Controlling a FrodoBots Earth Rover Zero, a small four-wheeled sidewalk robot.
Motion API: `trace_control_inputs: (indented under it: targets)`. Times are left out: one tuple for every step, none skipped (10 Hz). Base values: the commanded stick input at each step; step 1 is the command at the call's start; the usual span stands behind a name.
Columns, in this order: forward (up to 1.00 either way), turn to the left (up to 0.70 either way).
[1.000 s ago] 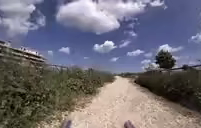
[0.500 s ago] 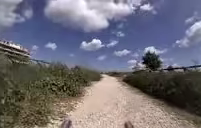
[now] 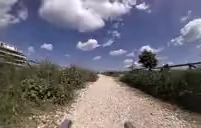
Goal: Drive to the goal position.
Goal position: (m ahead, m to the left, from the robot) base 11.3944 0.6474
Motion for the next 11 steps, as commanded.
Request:
trace_control_inputs:
  targets:
    - [0.85, -0.26]
    - [0.85, -0.03]
    - [0.85, 0.00]
    - [0.85, -0.03]
    - [0.85, -0.15]
    - [0.85, -0.27]
    - [0.85, 0.00]
    - [0.85, 0.00]
    - [0.85, 0.00]
    - [0.85, 0.00]
    - [0.85, 0.00]
